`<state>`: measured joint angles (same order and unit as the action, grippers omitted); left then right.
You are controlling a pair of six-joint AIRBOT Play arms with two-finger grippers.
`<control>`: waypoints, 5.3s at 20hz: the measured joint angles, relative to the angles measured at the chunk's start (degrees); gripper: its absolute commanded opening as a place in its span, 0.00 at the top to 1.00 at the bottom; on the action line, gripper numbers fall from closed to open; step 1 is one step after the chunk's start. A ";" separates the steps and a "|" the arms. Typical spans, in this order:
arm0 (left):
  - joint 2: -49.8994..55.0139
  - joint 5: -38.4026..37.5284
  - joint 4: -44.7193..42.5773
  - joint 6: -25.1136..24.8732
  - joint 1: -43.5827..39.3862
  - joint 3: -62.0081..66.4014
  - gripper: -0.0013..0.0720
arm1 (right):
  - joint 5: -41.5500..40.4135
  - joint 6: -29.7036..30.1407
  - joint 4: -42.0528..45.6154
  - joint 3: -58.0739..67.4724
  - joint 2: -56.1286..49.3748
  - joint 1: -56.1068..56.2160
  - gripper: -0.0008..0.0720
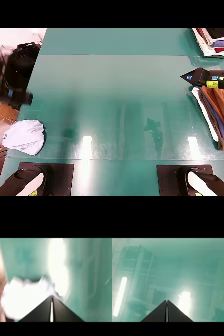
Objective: Fold the shirts.
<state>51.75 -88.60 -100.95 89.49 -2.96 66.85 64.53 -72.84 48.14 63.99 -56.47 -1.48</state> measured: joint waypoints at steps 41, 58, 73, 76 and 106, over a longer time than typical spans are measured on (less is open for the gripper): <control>10.12 11.72 -0.37 6.75 -36.00 35.01 0.95 | -1.18 0.00 -1.53 19.98 0.00 -0.74 0.97; 34.88 21.38 24.15 -4.11 -21.88 24.96 0.23 | -0.07 0.00 -0.02 20.48 0.00 -0.76 0.97; 42.60 30.36 37.44 -8.37 -14.78 7.93 0.24 | 1.31 0.00 -0.02 20.48 0.00 -0.76 0.97; 42.91 31.01 37.92 -8.68 -16.17 7.78 0.59 | 1.66 -0.02 -0.02 20.48 0.00 -0.76 0.97; 32.22 28.15 36.89 -8.96 -8.83 23.39 0.95 | -4.79 0.35 -4.96 -3.32 -33.90 16.48 0.65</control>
<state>83.96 -60.45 -64.05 80.53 -11.79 90.24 59.75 -72.49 43.18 60.66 -90.37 15.00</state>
